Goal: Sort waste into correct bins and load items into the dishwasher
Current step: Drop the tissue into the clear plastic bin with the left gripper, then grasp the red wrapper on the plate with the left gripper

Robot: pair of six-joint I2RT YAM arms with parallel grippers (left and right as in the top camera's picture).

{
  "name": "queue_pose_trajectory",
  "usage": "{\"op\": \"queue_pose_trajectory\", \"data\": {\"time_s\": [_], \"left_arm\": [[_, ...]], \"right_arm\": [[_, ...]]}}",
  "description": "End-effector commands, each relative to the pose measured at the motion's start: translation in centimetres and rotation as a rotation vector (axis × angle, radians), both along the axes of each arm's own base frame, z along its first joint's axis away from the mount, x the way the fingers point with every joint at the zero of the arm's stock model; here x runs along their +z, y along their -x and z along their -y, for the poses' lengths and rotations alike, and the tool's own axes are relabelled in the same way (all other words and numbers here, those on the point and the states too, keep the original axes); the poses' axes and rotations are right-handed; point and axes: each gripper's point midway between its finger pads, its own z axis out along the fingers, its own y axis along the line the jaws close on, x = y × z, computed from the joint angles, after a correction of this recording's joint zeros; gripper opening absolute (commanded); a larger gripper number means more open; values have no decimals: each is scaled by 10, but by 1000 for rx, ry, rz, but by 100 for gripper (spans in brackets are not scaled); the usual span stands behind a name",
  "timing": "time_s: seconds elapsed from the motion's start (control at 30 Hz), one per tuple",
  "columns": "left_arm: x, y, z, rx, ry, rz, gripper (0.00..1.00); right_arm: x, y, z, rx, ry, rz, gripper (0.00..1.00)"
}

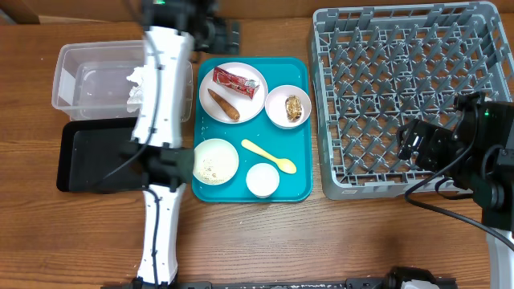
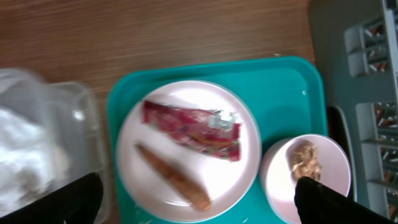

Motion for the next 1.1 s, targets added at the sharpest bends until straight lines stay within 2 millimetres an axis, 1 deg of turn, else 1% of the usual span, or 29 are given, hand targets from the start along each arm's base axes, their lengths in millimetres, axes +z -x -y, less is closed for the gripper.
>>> {"op": "queue_pose_trajectory", "data": {"time_s": [0.0, 0.07, 0.1, 0.17, 0.2, 0.3, 0.33, 0.4, 0.47, 0.5, 0.6, 0.67, 0.7, 0.73, 0.8, 0.87, 0.9, 0.97, 1.0, 1.03, 1.07], "left_arm": [[-39, -2, 19, 85, -55, -54, 100], [-63, -4, 32, 130, -32, -83, 100], [-73, -5, 35, 149, -27, -94, 100], [-97, -7, 32, 248, -19, -124, 100], [-105, -7, 32, 270, -12, -133, 100], [-123, -10, 34, 295, -4, -141, 95], [-127, -10, 35, 293, -5, -141, 93], [-145, -10, 35, 292, -9, -148, 84], [-155, -9, 34, 293, -16, -154, 82], [-163, -8, 31, 300, -33, -157, 80], [-174, -7, 28, 305, -52, -166, 78], [-184, -6, 27, 306, -54, -172, 74], [-184, -6, 27, 306, -54, -171, 72], [-184, -6, 27, 306, -54, -170, 68], [-184, -7, 28, 305, -52, -167, 53], [-184, -7, 27, 302, -55, -167, 43], [-185, -7, 27, 292, -65, -166, 40], [-187, -6, 20, 302, -100, -163, 31], [-189, -5, 17, 308, -116, -162, 23], [-189, -4, 16, 307, -121, -167, 9], [-190, -3, 16, 299, -126, -171, 4]], "right_arm": [[9, -1, -3, 12, -14, 24, 100], [7, 1, -4, 12, -15, 13, 100], [6, 2, -4, 12, -16, 9, 100], [5, 4, -4, 12, -17, 0, 100], [5, 4, -4, 12, -17, 0, 100], [5, 4, -4, 12, -17, 0, 100], [5, 4, -4, 12, -17, 0, 100], [5, 3, -4, 12, -17, 1, 100], [5, 3, -4, 12, -16, 1, 100], [5, 3, -4, 12, -17, 1, 100], [5, 3, -4, 12, -17, 1, 100], [6, 3, -4, 12, -16, 5, 100], [6, 3, -4, 12, -16, 5, 100], [6, 3, -4, 12, -16, 5, 100], [6, 3, -4, 12, -16, 4, 100], [5, 3, -4, 12, -17, 2, 100], [5, 3, -4, 12, -17, 1, 100], [6, 3, -4, 12, -17, 5, 100], [6, 2, -4, 12, -17, 6, 100], [6, 3, -4, 12, -17, 5, 100], [6, 3, -4, 12, -17, 4, 100]]}}
